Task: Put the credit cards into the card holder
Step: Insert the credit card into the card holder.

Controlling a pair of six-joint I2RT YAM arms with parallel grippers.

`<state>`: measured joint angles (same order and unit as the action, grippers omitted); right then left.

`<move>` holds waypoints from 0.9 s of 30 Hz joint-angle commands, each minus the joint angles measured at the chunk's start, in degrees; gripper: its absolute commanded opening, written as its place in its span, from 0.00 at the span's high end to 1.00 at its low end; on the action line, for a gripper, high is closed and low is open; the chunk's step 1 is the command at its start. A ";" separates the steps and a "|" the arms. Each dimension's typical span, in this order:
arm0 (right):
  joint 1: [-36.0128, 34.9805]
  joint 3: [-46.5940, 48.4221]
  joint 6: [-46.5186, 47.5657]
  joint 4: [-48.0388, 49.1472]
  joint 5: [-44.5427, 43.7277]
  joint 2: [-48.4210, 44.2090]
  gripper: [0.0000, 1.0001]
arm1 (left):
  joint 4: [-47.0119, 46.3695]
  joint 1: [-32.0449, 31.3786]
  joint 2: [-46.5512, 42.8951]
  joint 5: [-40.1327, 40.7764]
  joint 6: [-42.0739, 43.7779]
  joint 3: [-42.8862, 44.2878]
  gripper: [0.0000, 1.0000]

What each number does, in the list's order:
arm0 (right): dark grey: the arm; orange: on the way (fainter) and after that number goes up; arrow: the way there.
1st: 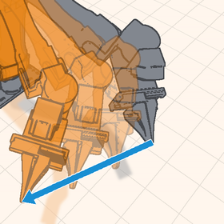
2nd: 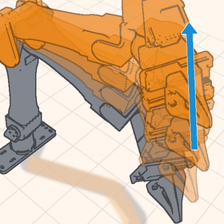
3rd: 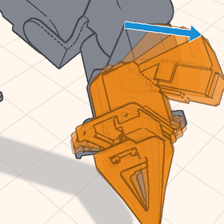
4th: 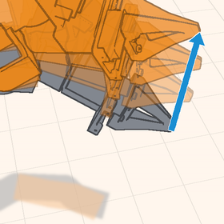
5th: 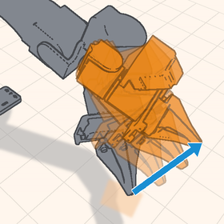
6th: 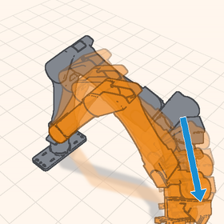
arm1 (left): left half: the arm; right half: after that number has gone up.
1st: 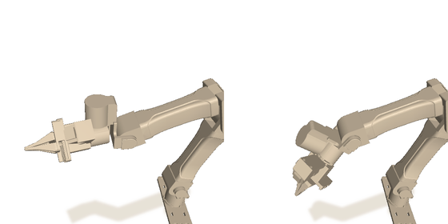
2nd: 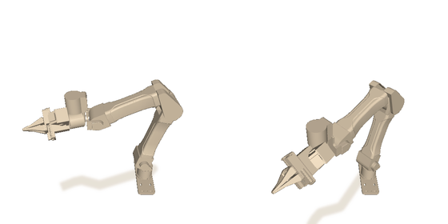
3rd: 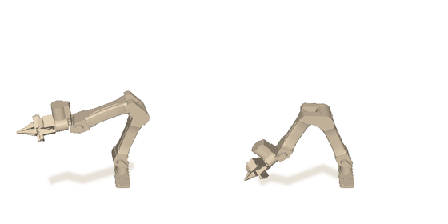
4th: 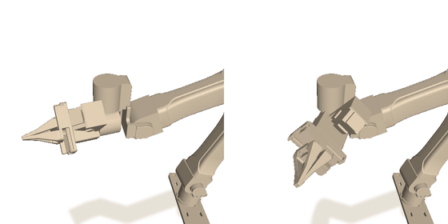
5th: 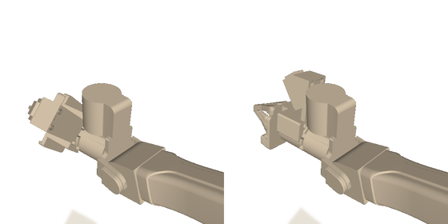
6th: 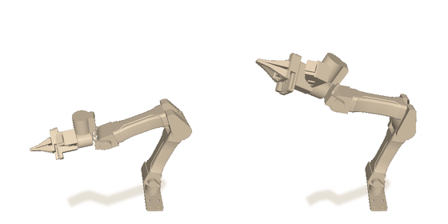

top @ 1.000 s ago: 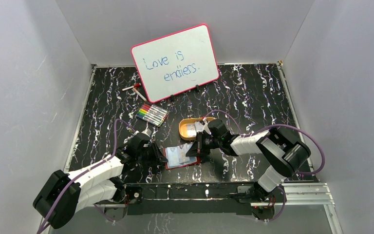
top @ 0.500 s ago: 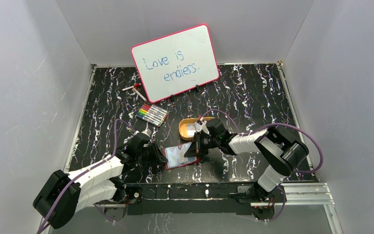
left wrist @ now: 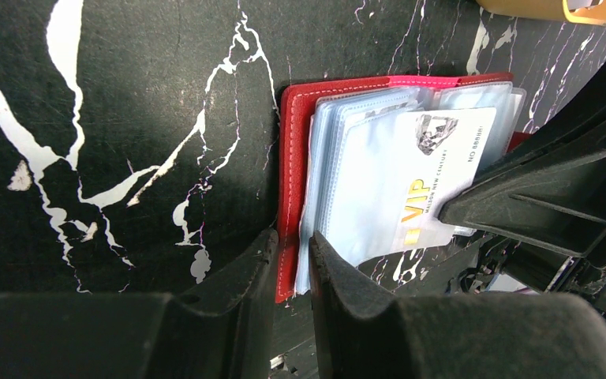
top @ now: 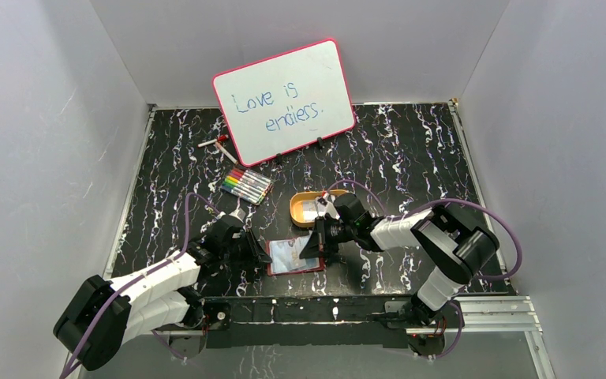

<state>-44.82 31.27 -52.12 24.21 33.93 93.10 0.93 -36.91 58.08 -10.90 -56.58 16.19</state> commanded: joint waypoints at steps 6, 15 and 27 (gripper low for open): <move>-2.28 2.26 -0.63 1.95 0.39 3.05 1.00 | 0.87 -0.27 0.36 0.27 0.04 -0.45 0.80; -4.49 1.74 -3.92 4.55 -6.28 1.66 1.00 | 0.18 -0.27 0.17 -0.08 -0.13 -0.71 0.80; -7.91 4.92 -4.44 5.02 -6.76 4.44 0.81 | -0.62 -0.27 -0.58 -0.53 -0.41 -1.37 0.80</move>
<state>-51.42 34.09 -57.08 28.97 28.21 97.67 0.23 -36.88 57.93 -11.00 -56.69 15.77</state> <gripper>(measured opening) 0.130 0.195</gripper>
